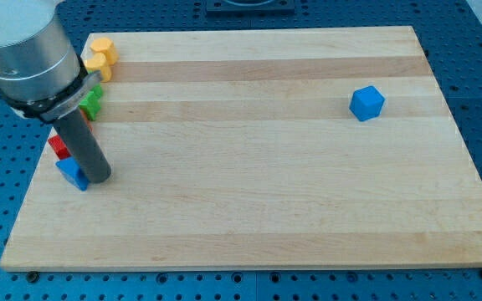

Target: Move the blue cube towards the center of the board

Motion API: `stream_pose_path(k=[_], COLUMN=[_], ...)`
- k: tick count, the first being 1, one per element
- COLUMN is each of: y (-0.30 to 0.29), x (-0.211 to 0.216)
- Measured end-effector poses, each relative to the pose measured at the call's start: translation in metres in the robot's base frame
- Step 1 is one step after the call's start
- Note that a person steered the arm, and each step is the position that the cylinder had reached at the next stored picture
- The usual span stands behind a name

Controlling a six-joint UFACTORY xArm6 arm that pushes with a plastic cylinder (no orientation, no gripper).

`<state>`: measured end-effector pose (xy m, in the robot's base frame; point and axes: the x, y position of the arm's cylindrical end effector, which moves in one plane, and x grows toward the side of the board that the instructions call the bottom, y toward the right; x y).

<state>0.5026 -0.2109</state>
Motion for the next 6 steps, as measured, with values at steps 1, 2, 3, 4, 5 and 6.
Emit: stream_pose_path(k=[1,2,3,4,5,6], y=[0.000,-0.011,-0.012,0.058,0.152,0.196], x=[0.000,0.001,0.001,-0.004,-0.045,-0.128])
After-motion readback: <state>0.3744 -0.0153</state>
